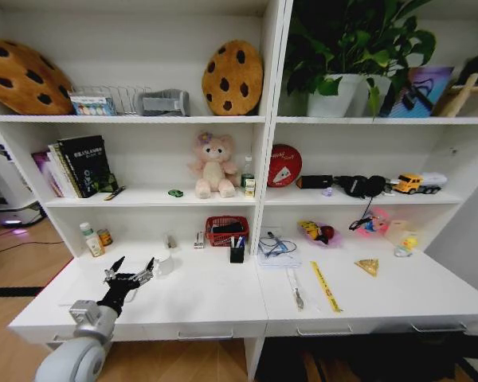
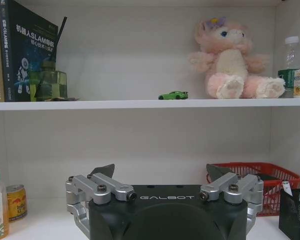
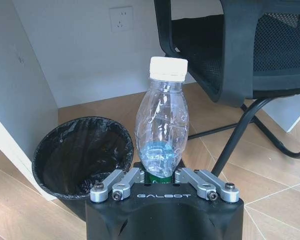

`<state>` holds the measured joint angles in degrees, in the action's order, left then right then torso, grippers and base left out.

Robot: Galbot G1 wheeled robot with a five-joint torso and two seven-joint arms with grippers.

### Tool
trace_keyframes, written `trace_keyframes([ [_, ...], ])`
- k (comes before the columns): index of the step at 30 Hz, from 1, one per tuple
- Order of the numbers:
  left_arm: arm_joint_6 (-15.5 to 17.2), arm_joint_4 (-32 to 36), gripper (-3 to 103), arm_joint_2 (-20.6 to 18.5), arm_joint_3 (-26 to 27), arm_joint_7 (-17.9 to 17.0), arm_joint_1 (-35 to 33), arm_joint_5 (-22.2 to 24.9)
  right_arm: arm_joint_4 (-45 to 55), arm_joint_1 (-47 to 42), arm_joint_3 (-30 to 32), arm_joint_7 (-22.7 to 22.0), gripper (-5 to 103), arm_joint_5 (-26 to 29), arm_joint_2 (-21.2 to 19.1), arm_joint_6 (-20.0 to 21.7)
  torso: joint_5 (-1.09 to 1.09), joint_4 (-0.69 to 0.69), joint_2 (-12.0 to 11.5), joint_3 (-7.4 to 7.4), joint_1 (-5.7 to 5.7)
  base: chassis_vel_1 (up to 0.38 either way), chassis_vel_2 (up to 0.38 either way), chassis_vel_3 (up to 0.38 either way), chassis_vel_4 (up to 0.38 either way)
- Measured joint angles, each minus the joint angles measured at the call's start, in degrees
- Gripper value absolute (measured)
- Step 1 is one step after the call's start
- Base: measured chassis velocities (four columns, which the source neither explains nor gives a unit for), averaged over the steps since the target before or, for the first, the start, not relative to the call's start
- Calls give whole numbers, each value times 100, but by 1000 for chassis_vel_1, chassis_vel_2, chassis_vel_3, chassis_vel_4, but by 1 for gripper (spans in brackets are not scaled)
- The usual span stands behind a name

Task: Organize the objects on the table.

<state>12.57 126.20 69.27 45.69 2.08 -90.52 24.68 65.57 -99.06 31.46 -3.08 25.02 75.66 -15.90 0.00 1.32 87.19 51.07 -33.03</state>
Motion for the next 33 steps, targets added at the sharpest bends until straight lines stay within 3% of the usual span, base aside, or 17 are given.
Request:
trace_keyframes([
  [16, 0, 0, 100, 0, 0, 0, 0, 0, -280, 173, -34, 13, 21, -247, 36, -97, 1, 0, -1, 1, -5, -74, 74, 69, -68],
  [18, 0, 0, 100, 0, 0, 0, 0, 0, -662, 443, -69, 188, 21, -453, 14, -321, 1, 2, -2, 2, -6, -14, 20, 26, -43],
  [20, 0, 0, 100, 0, 0, 1, 1, 0, -1399, 950, -131, 591, 21, -1023, -39, -1074, -1, 0, -1, 1, -3, 0, 0, 0, 0],
  [21, 0, 0, 100, 0, 0, 1, 1, 0, -1399, 950, -131, 591, 21, -1023, -39, -1074, -1, 0, -1, 1, -3, 0, 0, 0, 0],
  [23, 0, 0, 100, 0, 0, 0, 0, 0, -1920, 1346, -283, 867, 21, -1272, -132, -1560, -3, -2, -1, 0, -2, 0, 0, 0, 0],
  [33, 0, 0, 100, 0, 0, 0, 0, 0, -1953, 1706, -345, 1520, 21, -1185, -170, -1535, 0, -1, 0, 1, -1, 0, 0, 0, 0],
])
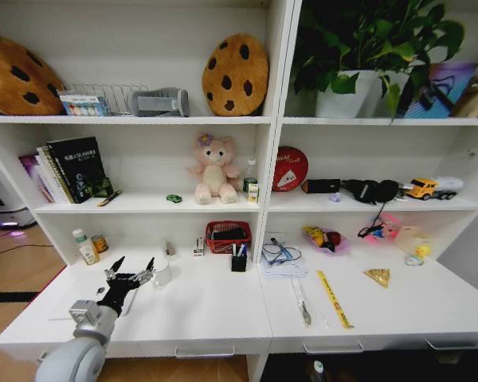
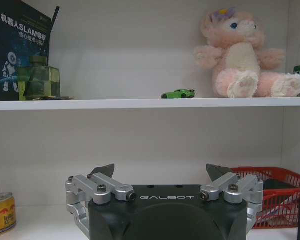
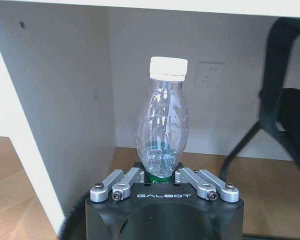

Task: Organize the objects on the table.

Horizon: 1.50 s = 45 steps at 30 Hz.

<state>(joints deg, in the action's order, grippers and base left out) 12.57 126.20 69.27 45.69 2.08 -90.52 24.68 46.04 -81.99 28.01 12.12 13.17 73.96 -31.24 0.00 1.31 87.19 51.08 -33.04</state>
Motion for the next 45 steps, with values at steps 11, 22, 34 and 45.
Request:
trace_keyframes([
  [11, 0, 0, 100, 0, 0, 0, 0, 0, 156, 35, -3, 101, 43, 137, 131, 289, 0, 1, 0, 0, 0, 0, 0, 0, 0],
  [22, 0, 0, 100, 0, 0, 0, 0, 0, 223, -10, 11, -52, 82, 207, 89, 262, 0, 0, 0, 0, 0, 0, 0, 0, 0],
  [34, 0, 0, 100, 0, 0, 2, 0, 0, 3323, -2247, -281, -1216, 100, 1005, 467, 2142, 0, 3, 0, -1, 0, 0, 0, 0, 0],
  [45, 0, 0, 100, 0, 0, 0, 0, 0, 5601, -3568, -381, -2625, 100, -394, 522, 2106, 0, -1, 0, -1, 0, 0, 0, 0, 0],
])
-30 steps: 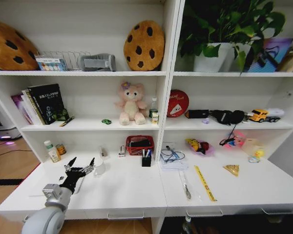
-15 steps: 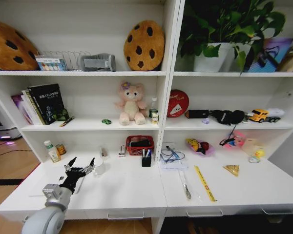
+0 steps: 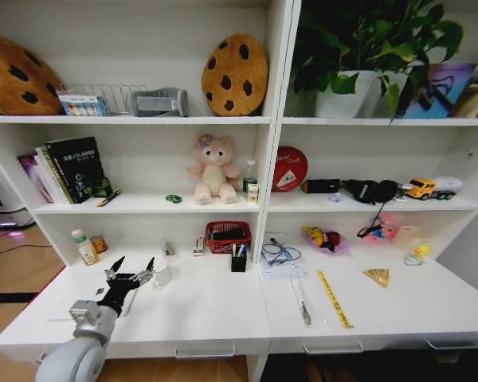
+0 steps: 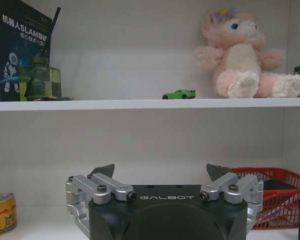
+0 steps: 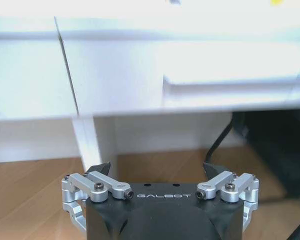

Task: Organize the objects on the table.

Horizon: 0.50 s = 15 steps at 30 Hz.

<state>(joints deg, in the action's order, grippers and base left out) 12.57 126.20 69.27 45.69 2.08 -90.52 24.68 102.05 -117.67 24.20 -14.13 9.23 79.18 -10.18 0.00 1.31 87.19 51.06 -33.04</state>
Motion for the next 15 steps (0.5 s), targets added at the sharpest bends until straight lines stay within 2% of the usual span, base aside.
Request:
trace_keyframes([
  [1, 0, 0, 100, 0, 0, 0, 0, 0, 301, -204, -32, -211, 100, -237, -45, -25, 0, 0, 0, 0, 0, 0, 0, 0, 0],
  [3, 0, 0, 100, 0, 0, 0, -1, 0, 520, -380, -53, -341, 100, -385, -77, -27, 0, 1, 0, 0, 0, 0, 0, 0, 0],
  [5, 0, 0, 100, 0, 0, 1, 0, 0, 974, -766, -12, -514, 100, -897, -96, -64, 1, 2, 0, 1, 0, 0, 0, 0, 0],
  [6, 0, 0, 100, 0, 0, 1, 0, 0, 974, -766, -12, -514, 100, -897, -96, -64, 1, 2, 0, 1, 0, 0, 0, 0, 0],
  [8, 0, 0, 100, 0, 0, 1, 0, 0, 1333, -969, 57, -751, 100, -1582, -108, -206, -1, 2, 0, 0, 0, 0, 0, 0, 0],
  [11, 0, 0, 100, 0, 0, 0, 0, 0, 1801, -1193, 179, -897, 100, -1864, -152, -159, -1, 1, 0, 0, 0, 0, 0, 0, 0],
  [15, 0, 0, 100, 0, 0, 0, 0, 0, 2650, -1669, 465, -1130, 100, -1854, -391, -46, 1, 2, 0, 1, 0, 0, 0, 0, 0],
])
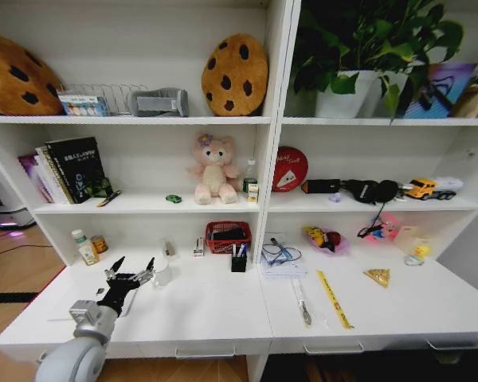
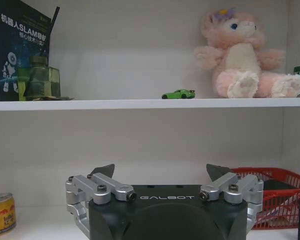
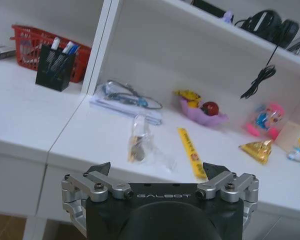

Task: Organize the objects on the table.

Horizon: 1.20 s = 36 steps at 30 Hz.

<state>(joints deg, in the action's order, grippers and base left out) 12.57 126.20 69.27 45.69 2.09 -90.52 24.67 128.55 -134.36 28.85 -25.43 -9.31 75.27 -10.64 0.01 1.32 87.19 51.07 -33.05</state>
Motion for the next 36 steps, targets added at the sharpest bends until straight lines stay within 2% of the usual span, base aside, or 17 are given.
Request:
trace_keyframes([
  [5, 0, 0, 100, 0, 0, 0, 0, 0, 600, 34, 445, -34, 100, 210, -152, 236, -1, -1, 0, 0, 0, 0, 0, 0, 0],
  [7, 0, 0, 100, 0, 0, 0, 0, 0, 943, 486, 887, 239, 100, 737, -166, 801, 0, -1, 0, 0, 0, 0, 0, 0, 0],
  [8, 0, 0, 100, 0, 0, 0, 0, 0, 943, 486, 887, 239, 100, 737, -166, 801, 0, -1, 0, 0, 0, 0, 0, 0, 0],
  [10, 0, 0, 100, 0, 0, 0, 0, 0, 954, 1308, 1395, 714, 100, 1258, -126, 1405, -2, 2, 0, 0, 0, 0, 0, 0, 0],
  [12, 0, 0, 100, 0, 0, 2, 0, 0, 791, 2136, 1597, 830, 100, 1753, -387, 1799, -4, 0, 0, 0, 0, 0, 0, 0, 0],
  [13, 0, 0, 100, 0, 0, 2, 0, 0, 791, 2136, 1597, 830, 100, 1753, -387, 1799, -4, 0, 0, 0, 0, 0, 0, 0, 0],
  [16, 0, 0, 100, 0, 0, 0, 0, 0, 649, 3024, 1731, 1009, 100, 2966, -926, 2425, -1, -5, -2, 1, -1, 0, 0, 0, 0],
  [17, 0, 0, 100, 0, 0, 0, 0, 0, 649, 3024, 1731, 1009, 100, 2966, -926, 2425, -1, -5, -2, 1, -1, 0, 0, 0, 0],
  [19, 0, 0, 100, 0, 0, 0, 0, 0, 595, 3227, 1852, 1222, 100, 3506, -1071, 2659, -2, -4, -2, 1, -2, 0, 0, 0, 0],
  [20, 0, 0, 100, 0, 0, 0, 0, 0, 595, 3227, 1852, 1222, 100, 3506, -1071, 2659, -2, -4, -2, 1, -2, 0, 0, 0, 0],
  [22, 0, 0, 100, 0, 0, 0, 0, 0, 571, 3114, 2023, 1619, 100, 3725, -932, 2700, 0, 0, -2, 1, -1, 0, 0, 0, 0],
  [23, 0, 0, 100, 0, 0, 0, 0, 0, 571, 3114, 2023, 1619, 100, 3725, -932, 2700, 0, 0, -2, 1, -1, 0, 0, 0, 0],
  [26, 0, 0, 100, 0, 0, 0, 0, 0, 538, 2742, 2151, 2023, 100, 3665, -513, 2491, 0, 2, -1, 0, 0, 0, 0, 0, 0],
  [36, 0, 0, 100, 0, 0, -1, 0, 0, 402, 2418, 2325, 2316, 100, 3452, -214, 2062, -1, -1, -1, 0, 0, -69, -69, 75, 72],
])
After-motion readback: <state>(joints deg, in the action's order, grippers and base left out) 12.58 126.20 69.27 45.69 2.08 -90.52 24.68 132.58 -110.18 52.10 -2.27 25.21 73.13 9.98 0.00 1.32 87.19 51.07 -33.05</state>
